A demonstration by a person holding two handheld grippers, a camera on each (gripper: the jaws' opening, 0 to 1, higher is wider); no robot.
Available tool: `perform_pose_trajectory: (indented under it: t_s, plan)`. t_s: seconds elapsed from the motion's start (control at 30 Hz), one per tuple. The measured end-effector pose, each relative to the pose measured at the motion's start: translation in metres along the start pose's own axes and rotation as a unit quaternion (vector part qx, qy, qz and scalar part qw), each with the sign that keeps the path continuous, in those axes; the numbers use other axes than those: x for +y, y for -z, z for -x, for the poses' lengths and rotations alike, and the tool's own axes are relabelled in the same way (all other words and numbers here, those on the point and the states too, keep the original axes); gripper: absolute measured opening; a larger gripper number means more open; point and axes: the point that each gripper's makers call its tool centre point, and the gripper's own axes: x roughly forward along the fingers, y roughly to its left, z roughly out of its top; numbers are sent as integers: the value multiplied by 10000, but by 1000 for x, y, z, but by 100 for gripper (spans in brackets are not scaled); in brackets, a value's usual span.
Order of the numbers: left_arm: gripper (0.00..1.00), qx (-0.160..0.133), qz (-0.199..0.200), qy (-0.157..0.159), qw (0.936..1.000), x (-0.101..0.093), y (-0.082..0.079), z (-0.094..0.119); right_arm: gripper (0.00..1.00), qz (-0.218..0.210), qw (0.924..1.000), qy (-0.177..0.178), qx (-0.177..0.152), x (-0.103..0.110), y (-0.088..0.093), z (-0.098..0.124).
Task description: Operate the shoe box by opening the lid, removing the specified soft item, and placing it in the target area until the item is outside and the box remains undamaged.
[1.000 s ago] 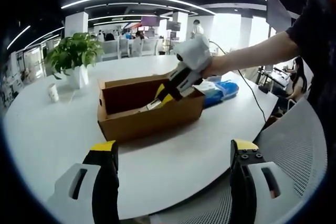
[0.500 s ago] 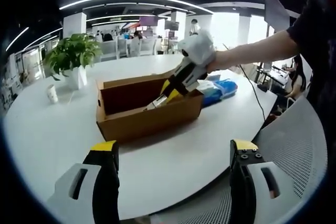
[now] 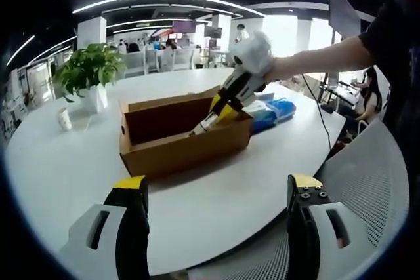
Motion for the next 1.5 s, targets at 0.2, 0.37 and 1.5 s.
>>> perform_pose_trajectory:
  t_s: [0.2, 0.37, 1.5]
  plan:
    - [86, -20, -1, -6, 10000, 0, -1, 0, 12, -44, 9999, 18, 106, -1, 6, 8]
    - [86, -34, 3, 8, 10000, 0, -1, 1, 12, -10, 9998, 27, 174, -1, 9, 15]
    - [86, -84, -35, 39, 10000, -2, -2, 1, 12, -2, 9959, -159, 891, -1, 24, 50]
